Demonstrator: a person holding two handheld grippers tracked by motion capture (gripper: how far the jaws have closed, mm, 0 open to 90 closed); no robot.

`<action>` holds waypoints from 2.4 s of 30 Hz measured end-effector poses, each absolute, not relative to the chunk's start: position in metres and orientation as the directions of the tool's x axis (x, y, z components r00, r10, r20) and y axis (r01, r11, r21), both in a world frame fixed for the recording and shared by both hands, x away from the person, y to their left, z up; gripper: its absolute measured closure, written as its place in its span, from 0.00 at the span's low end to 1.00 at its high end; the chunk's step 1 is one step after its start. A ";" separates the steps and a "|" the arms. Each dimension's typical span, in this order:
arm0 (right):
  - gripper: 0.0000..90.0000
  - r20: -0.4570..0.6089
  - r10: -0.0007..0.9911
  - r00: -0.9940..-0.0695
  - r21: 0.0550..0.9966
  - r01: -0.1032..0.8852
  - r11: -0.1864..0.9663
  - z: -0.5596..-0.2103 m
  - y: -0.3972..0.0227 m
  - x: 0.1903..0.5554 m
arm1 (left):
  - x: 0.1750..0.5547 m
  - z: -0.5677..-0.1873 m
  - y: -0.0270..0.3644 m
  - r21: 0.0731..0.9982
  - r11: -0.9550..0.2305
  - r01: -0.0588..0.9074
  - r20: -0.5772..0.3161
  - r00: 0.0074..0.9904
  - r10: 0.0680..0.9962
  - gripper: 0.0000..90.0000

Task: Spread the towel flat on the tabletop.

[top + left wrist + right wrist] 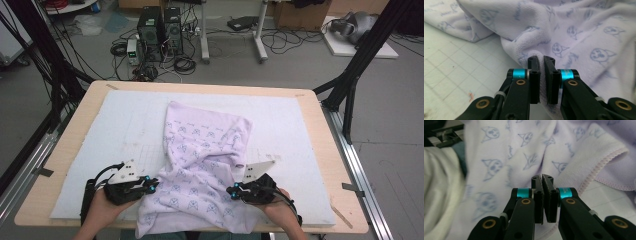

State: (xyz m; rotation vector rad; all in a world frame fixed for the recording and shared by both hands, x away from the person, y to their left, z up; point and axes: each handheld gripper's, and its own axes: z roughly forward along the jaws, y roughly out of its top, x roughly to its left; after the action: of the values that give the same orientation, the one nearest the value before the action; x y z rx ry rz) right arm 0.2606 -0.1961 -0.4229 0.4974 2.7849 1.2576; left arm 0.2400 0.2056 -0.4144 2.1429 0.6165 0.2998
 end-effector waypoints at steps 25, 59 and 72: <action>0.87 0.034 0.319 -0.947 0.691 0.253 0.677 -0.440 -0.168 0.282 | 0.276 -0.441 0.180 0.746 -0.540 0.390 -0.103 0.869 0.484 0.73; 0.76 -0.007 0.384 -0.923 0.662 0.283 0.694 -0.432 -0.197 0.294 | 0.295 -0.440 0.164 0.759 -0.506 0.410 -0.088 0.834 0.544 0.73; 0.76 0.000 0.390 -0.921 0.661 0.293 0.691 -0.435 -0.199 0.297 | 0.307 -0.437 0.133 0.753 -0.530 0.391 -0.057 0.841 0.539 0.97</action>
State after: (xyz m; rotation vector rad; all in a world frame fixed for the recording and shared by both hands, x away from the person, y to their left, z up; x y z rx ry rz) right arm 0.2973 -0.1986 -0.4349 0.5601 2.7581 1.0407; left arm 0.3066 0.1335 -0.4370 2.1956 0.6744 0.2306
